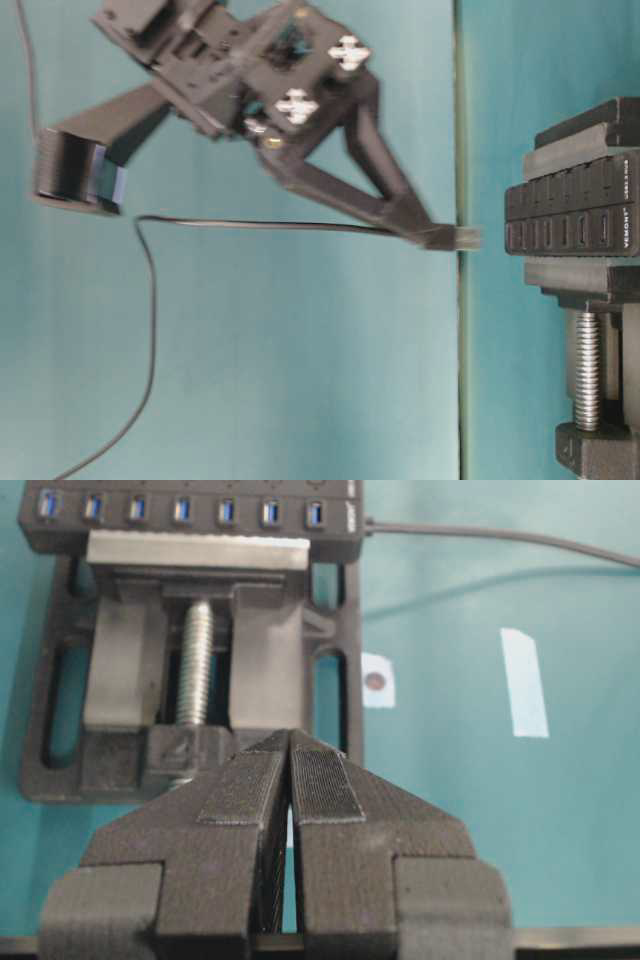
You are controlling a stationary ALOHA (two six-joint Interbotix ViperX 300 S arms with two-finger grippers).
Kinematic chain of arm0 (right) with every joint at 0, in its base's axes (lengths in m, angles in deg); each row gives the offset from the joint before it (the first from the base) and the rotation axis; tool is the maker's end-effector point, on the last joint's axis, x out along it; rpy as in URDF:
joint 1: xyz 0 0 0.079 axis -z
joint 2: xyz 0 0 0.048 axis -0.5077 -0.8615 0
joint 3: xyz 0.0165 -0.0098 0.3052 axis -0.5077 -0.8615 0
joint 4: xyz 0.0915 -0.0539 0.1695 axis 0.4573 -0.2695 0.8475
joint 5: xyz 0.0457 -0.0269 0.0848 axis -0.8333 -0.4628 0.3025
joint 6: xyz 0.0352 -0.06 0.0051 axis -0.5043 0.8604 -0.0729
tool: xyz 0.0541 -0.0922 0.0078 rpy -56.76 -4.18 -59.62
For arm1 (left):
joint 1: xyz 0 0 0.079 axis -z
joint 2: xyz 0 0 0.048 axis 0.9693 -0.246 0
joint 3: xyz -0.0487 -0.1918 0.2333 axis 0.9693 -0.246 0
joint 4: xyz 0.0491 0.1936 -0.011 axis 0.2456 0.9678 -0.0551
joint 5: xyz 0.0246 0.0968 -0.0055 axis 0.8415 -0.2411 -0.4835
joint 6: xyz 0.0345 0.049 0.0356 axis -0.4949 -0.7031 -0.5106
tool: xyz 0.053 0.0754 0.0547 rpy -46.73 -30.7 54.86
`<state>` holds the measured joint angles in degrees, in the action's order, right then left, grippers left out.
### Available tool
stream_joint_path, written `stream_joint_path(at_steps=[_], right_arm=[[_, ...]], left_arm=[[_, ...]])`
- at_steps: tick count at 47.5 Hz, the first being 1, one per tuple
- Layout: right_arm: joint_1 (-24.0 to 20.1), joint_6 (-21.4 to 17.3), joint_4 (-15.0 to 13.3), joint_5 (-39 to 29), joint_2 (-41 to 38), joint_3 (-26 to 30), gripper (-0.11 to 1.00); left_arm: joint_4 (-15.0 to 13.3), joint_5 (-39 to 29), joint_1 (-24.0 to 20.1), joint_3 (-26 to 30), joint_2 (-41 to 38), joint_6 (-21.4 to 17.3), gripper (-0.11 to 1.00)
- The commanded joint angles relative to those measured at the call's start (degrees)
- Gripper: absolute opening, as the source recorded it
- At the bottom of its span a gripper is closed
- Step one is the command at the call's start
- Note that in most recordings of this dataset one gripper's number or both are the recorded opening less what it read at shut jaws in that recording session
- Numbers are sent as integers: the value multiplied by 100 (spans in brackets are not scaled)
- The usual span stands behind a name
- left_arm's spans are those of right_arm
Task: Insert the USB into the second port from the front of the fixed hub.
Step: 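Move the held plug along the hub and align it with the second port, then push the held USB plug into the second port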
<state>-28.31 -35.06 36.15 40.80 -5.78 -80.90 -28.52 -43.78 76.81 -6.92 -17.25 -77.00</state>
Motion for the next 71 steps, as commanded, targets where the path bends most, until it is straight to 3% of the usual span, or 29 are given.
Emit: stream_joint_path(at_steps=[1,15,71], right_arm=[[-53,-88,53,70,9,62,6],[-149,-431,53,237,-185,-35,6],[-185,-457,44,237,-396,-70,6]], left_arm=[[9,53,9,97,18,-9,0],[9,44,9,114,18,-18,0],[9,53,9,105,18,-9,0]])
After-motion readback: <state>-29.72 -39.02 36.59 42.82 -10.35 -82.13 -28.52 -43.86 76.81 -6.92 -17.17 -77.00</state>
